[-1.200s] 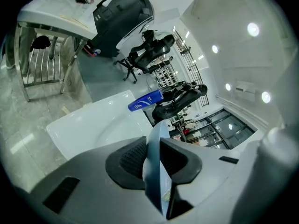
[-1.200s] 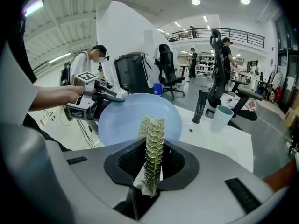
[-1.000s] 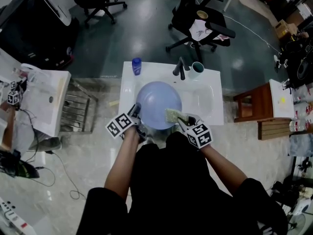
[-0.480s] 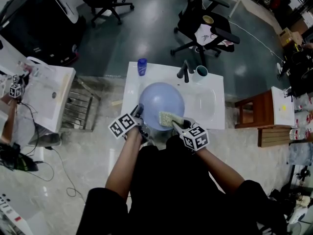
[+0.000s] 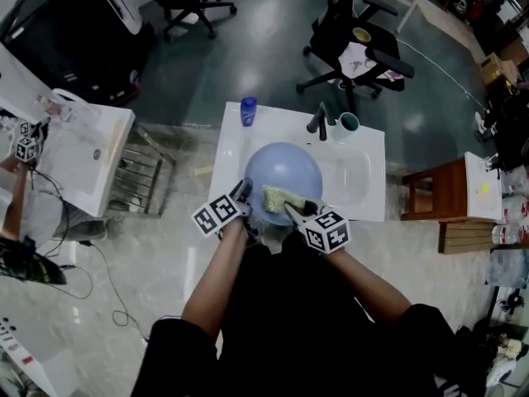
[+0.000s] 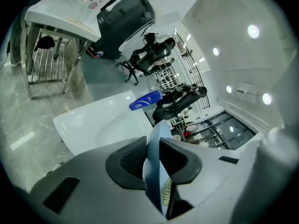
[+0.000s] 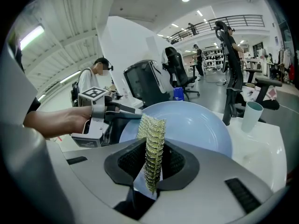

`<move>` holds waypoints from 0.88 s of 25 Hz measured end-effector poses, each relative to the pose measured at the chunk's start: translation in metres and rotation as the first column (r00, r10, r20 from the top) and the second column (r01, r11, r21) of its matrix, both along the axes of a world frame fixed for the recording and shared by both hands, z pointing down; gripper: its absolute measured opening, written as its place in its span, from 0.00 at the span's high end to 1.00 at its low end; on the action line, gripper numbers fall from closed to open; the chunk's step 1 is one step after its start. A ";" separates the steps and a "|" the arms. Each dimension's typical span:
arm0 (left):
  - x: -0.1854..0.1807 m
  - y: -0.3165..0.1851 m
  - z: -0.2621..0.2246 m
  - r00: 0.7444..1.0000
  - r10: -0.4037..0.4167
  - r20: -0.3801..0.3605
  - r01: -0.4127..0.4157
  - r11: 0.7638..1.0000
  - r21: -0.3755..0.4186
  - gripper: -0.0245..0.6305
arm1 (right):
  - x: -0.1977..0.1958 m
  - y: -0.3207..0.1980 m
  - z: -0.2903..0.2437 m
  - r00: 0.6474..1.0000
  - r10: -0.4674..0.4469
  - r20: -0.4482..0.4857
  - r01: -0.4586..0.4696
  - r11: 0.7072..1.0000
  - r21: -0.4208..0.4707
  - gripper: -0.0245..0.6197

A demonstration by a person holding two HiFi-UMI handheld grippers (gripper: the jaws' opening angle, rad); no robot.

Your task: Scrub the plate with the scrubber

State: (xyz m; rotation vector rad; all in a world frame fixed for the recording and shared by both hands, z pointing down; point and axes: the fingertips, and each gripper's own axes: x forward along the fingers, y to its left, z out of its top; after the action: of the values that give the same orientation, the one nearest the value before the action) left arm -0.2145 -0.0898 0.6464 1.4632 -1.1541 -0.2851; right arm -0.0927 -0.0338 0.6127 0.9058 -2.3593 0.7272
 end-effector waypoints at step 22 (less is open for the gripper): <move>0.050 0.018 -0.013 0.995 0.038 0.095 -0.037 0.999 -0.006 0.88 | 0.043 -0.036 -0.016 0.975 -0.147 0.165 0.170 0.976 -0.136 0.87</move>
State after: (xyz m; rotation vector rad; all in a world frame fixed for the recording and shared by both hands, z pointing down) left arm -0.1650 -0.0717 0.6336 1.5067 -1.2016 -0.1883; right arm -0.0493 -0.0694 0.5963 0.6083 -2.4381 0.9232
